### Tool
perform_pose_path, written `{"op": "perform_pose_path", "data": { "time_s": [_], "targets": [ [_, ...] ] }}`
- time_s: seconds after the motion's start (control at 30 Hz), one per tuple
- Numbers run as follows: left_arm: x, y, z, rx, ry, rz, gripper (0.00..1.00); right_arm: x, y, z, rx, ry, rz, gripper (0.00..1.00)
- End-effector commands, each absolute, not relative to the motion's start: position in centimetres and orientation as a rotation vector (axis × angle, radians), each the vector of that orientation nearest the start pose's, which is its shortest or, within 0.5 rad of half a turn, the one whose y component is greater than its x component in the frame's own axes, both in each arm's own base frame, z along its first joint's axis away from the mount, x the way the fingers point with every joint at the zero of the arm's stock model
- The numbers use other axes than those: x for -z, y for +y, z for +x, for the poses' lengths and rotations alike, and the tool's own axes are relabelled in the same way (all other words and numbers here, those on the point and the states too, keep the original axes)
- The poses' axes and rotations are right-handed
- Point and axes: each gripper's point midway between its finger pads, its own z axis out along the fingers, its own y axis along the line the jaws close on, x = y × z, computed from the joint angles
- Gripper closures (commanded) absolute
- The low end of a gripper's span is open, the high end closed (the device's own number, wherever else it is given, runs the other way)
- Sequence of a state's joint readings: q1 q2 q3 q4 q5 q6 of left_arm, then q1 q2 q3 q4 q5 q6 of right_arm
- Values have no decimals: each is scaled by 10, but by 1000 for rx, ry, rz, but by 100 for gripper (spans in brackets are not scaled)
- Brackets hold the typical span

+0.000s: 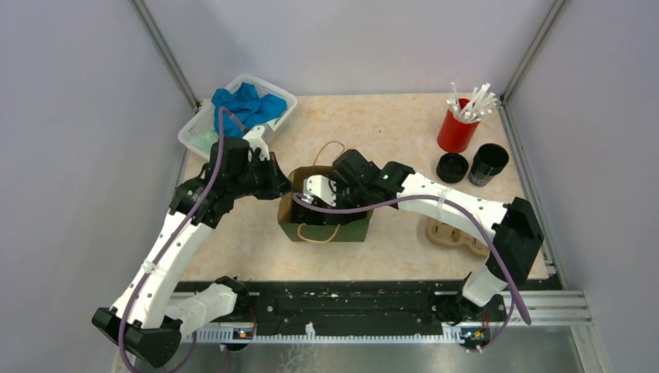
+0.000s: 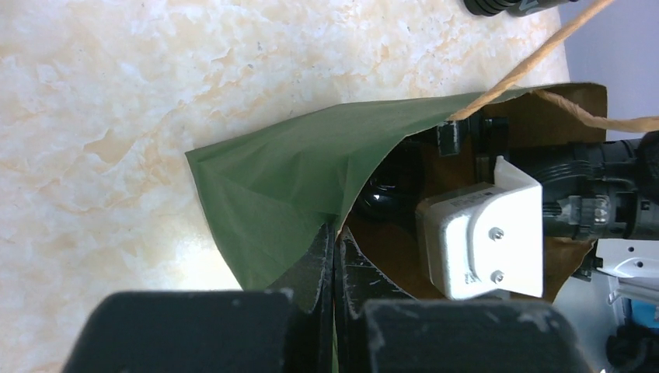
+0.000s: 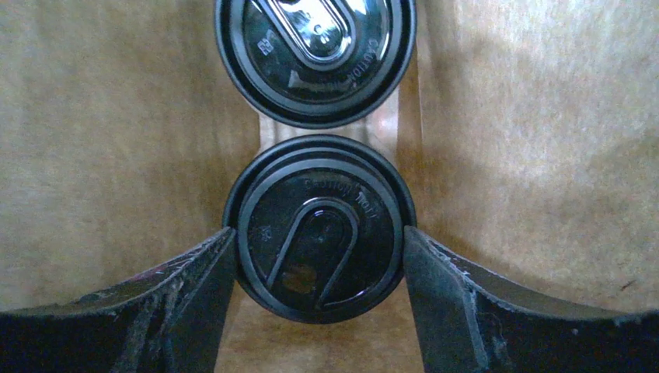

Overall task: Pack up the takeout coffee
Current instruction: Place the coffee cup on the cup tray.

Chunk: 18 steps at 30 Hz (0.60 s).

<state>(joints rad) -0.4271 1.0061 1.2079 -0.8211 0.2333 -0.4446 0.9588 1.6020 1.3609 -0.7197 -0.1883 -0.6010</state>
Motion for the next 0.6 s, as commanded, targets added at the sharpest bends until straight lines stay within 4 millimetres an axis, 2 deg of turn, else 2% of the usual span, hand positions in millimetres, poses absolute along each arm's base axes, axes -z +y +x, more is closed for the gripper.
{"op": "perform_pose_path", "data": {
  "time_s": [0.0,0.17,0.33,0.57],
  "targets": [
    [-287,-173,235,765,2222,104,100,-184,338,213,-458,1741,-1812,21],
    [-284,-173,235,764,2233,103,100,-207,340,211,-489,1763,-1767,11],
    [-282,-175,237,770,2259,67,100,-231,338,215,-477,1796,-1680,7],
    [-280,-172,241,740,2290,32,100,-288,331,219,-467,1813,-1495,5]
  ]
}}
